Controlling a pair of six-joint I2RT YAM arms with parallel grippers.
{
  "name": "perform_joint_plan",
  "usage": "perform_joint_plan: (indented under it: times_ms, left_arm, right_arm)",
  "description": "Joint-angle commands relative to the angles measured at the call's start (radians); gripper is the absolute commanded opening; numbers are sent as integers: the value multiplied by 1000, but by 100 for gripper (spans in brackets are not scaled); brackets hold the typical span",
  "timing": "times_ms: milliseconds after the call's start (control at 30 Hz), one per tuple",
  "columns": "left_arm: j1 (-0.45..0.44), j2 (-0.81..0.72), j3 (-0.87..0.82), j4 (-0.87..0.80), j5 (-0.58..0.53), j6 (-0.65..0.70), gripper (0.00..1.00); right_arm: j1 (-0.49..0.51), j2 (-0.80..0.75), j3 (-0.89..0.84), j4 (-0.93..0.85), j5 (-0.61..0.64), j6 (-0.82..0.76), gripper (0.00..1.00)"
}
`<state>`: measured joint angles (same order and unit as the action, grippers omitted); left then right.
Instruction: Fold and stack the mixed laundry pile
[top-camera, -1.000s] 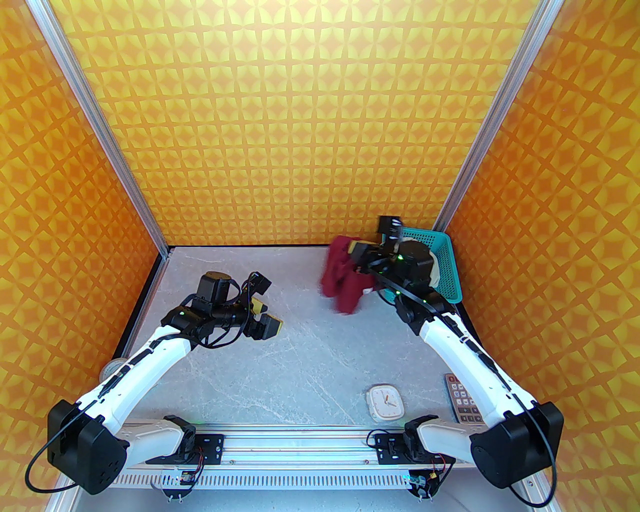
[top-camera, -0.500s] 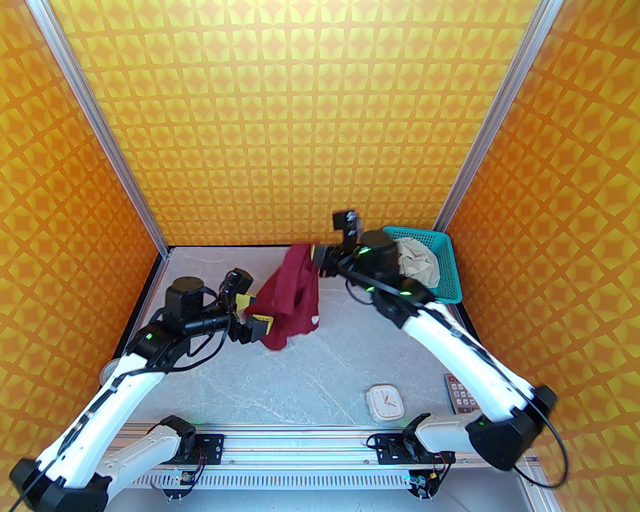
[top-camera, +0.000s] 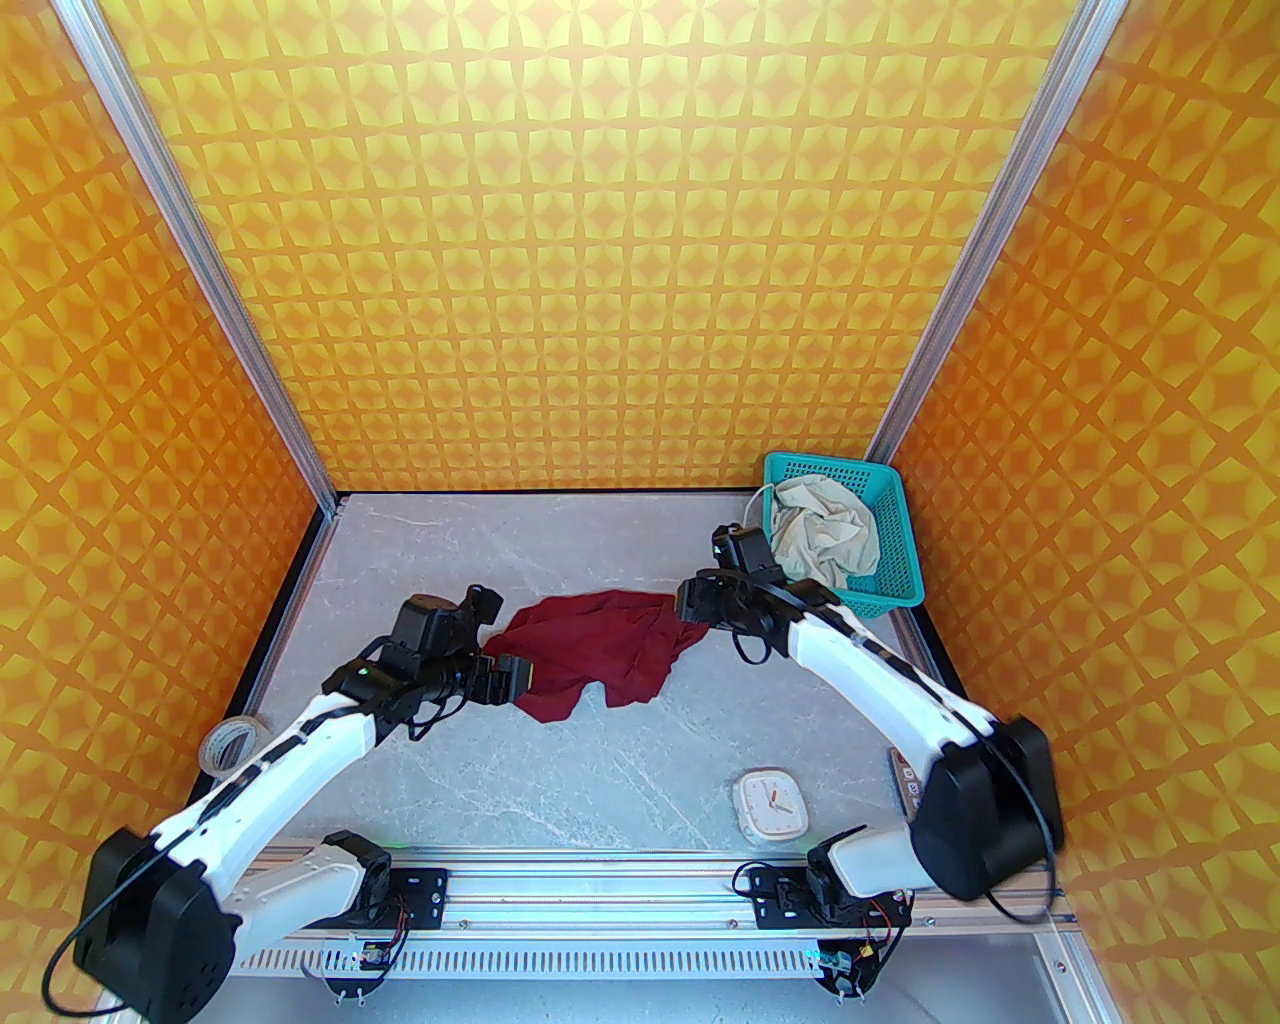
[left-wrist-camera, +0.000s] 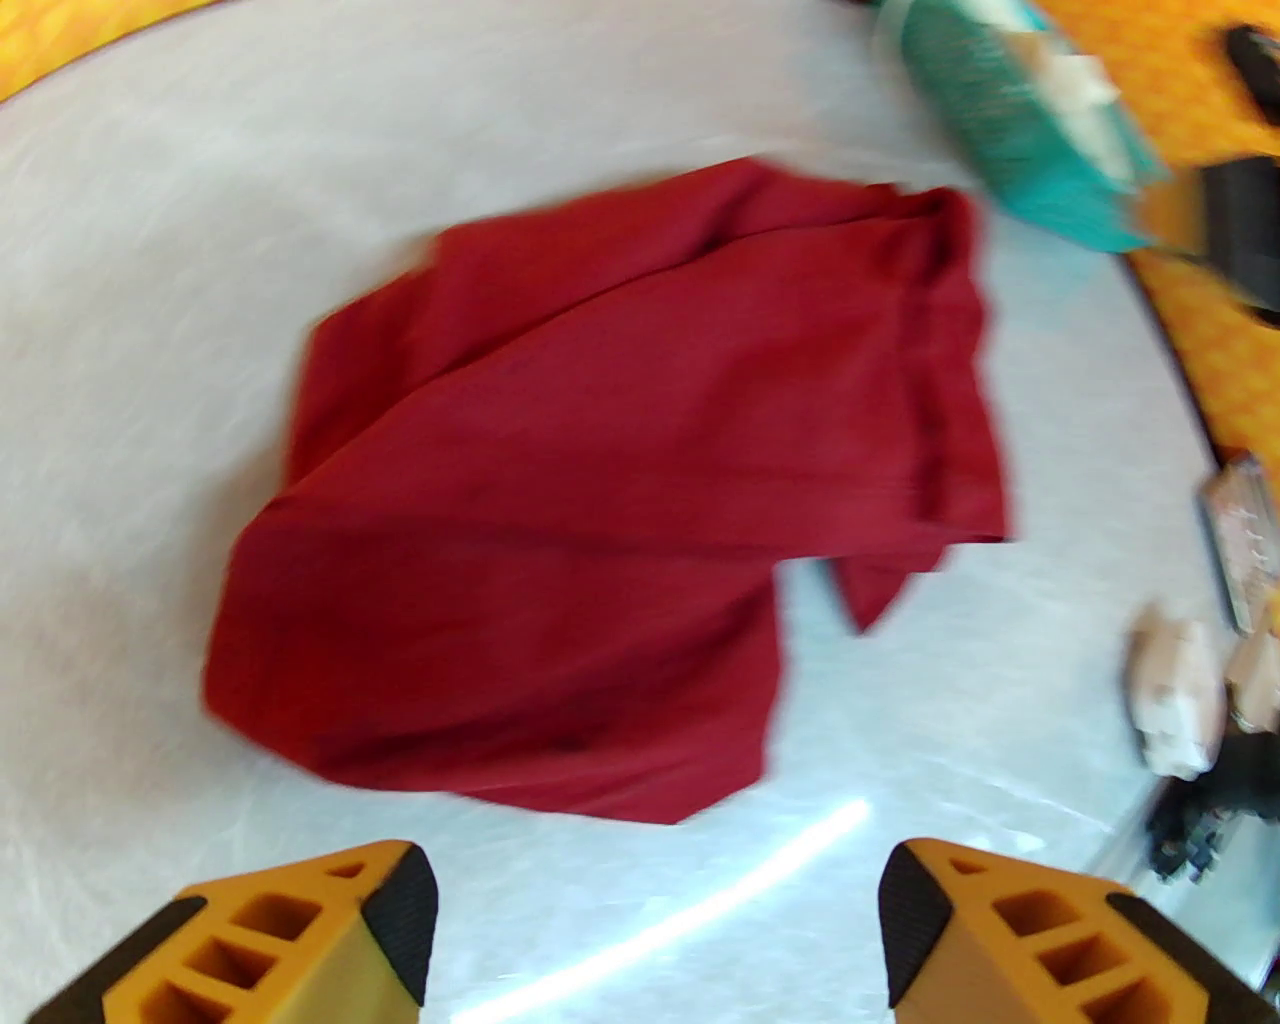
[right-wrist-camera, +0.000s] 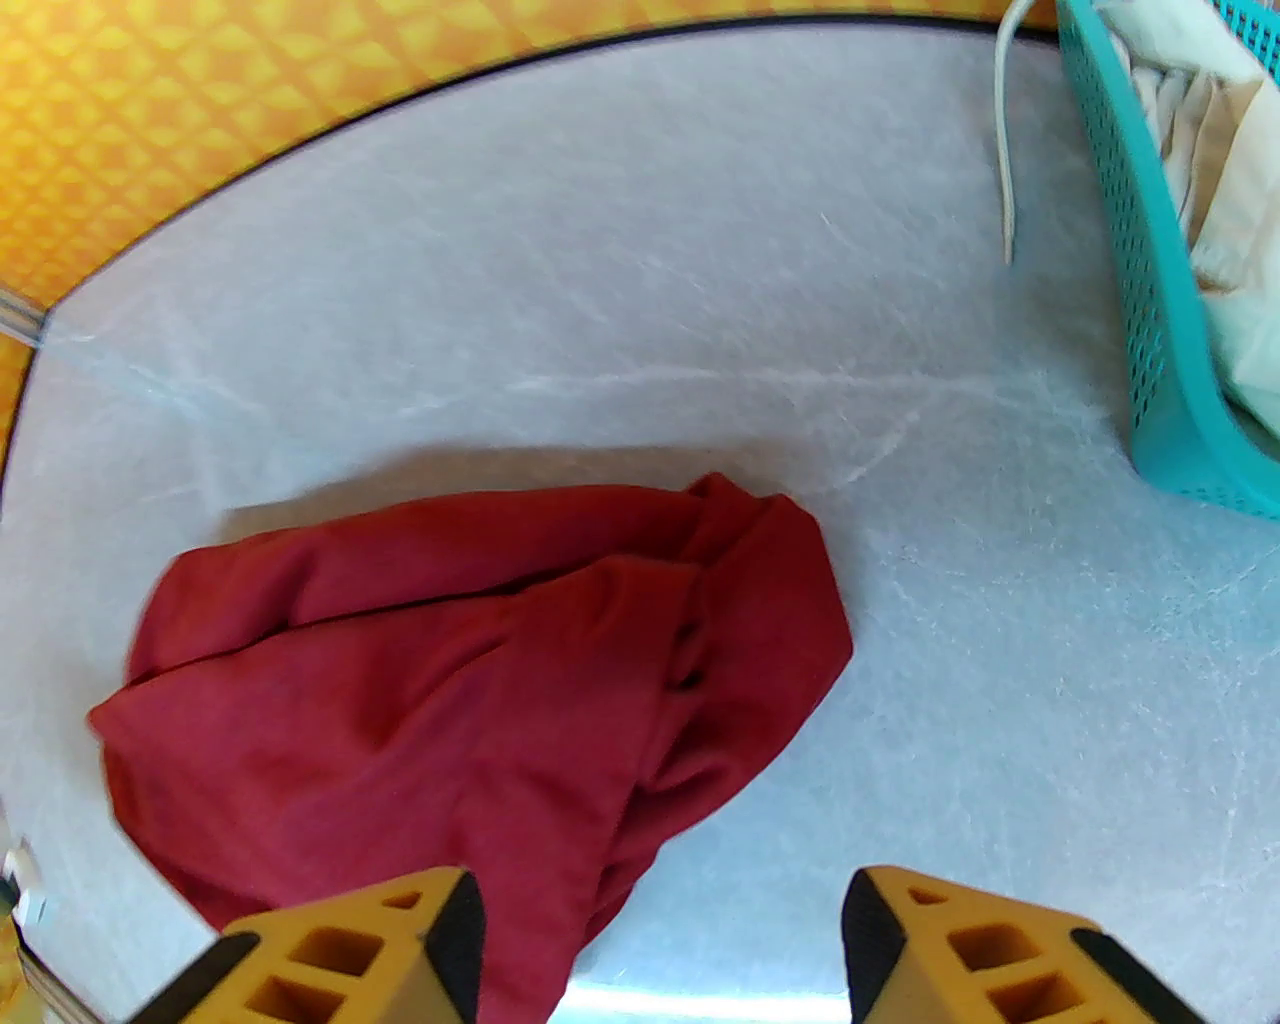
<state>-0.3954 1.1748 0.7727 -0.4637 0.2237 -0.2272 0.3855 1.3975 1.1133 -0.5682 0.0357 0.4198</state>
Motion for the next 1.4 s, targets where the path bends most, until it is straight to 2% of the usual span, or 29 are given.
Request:
perform_joint_plan:
  times_ms: [0, 100, 233, 433, 667, 833, 933, 1067, 1167, 1267, 1367]
  left_arm:
    - [35, 44, -41, 12, -90, -46, 78]
    - [49, 93, -71, 89, -89, -87, 79]
    - [49, 173, -97, 206, -83, -128, 86]
    - [49, 297, -67, 298, -65, -176, 86]
    - [49, 412, -46, 394, -72, -247, 80]
    - [49, 466, -35, 460, -71, -277, 66]
    - [49, 475, -36, 498, -71, -280, 53]
    - [48, 459, -58, 559, -71, -275, 31]
    - [49, 456, -75, 611, -71, -272, 17]
    - [49, 453, -98, 689, -71, -282, 2]
    - [49, 431, -129, 779, -71, -289, 0]
  right_arm:
    - [78, -26, -55, -22, -56, 27, 64]
    - [143, 10, -114, 10, -79, 73, 64]
    - [150, 43, -202, 99, -140, 119, 61]
    - [165, 106, -185, 133, -155, 107, 60]
    - [241, 211, -50, 38, -17, 36, 65]
    - [279, 310, 18, -1, 69, -9, 60]
    - [300, 393, 79, -38, 109, -31, 54]
    - [300, 469, 111, -73, 138, -27, 39]
    - [300, 461, 91, -64, 159, -19, 21]
    - [300, 436, 84, -68, 170, -19, 8]
    - [299, 388, 77, -70, 183, -17, 0]
